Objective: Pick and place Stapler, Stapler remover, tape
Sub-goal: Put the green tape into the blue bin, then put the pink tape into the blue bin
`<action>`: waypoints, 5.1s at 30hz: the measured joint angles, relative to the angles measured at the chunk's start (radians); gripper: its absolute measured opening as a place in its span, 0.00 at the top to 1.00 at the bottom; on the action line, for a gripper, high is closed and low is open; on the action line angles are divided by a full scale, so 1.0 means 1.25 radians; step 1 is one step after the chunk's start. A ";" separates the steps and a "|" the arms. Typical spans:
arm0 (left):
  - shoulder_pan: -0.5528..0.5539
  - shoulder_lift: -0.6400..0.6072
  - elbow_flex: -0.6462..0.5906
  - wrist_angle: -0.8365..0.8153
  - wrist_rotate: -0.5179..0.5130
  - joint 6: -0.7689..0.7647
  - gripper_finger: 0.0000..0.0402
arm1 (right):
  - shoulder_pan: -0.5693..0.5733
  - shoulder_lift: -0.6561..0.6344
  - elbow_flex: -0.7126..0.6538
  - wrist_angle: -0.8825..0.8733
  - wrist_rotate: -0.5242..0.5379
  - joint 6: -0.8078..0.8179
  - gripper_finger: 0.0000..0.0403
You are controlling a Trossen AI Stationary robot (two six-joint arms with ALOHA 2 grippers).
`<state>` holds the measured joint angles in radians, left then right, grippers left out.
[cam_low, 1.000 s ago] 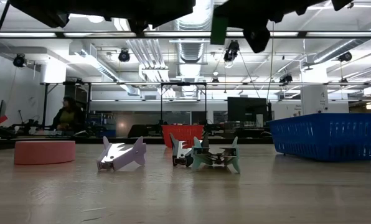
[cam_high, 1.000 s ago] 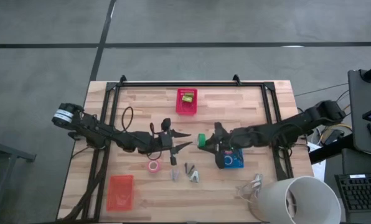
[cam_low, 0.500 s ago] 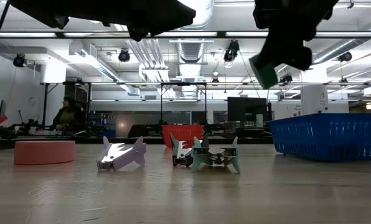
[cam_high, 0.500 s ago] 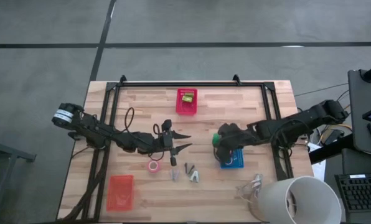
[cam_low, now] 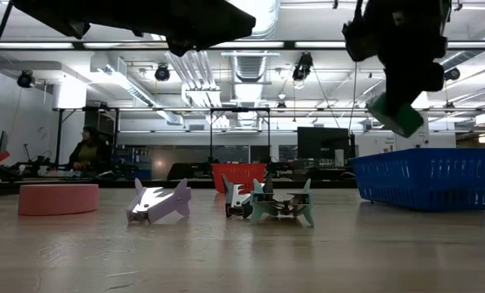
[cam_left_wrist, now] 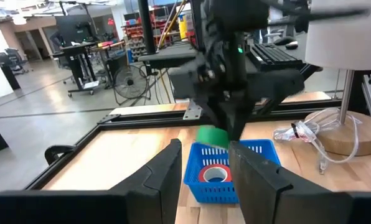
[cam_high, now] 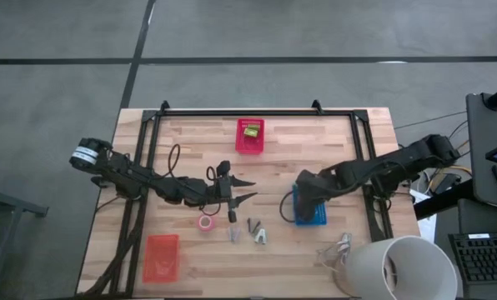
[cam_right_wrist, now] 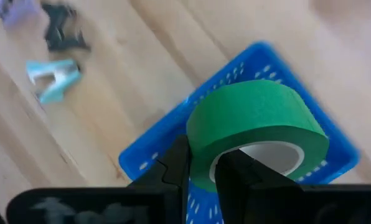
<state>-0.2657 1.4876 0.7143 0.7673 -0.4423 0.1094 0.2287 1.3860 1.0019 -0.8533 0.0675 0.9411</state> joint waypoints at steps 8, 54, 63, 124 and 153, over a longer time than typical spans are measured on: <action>0.000 0.000 0.000 -0.001 0.000 -0.011 0.66 | -0.003 0.090 0.007 -0.004 -0.038 -0.029 0.88; -0.001 -0.002 0.000 -0.059 0.000 -0.027 0.66 | -0.042 0.158 0.048 -0.050 -0.033 -0.063 0.68; -0.005 -0.130 -0.001 -0.489 -0.002 -0.237 0.66 | -0.012 0.157 0.116 -0.053 0.001 -0.090 0.72; -0.051 -0.054 -0.050 -0.887 0.336 -0.522 0.66 | 0.044 0.156 0.179 -0.031 0.116 -0.124 0.85; -0.051 -0.079 -0.050 -0.672 0.042 -0.266 0.85 | 0.046 0.156 0.177 0.321 0.164 -0.451 0.87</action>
<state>-0.3294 1.3884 0.6521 -0.0727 -0.3897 -0.2229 0.2859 1.5814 1.2229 -0.4523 0.2726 0.3778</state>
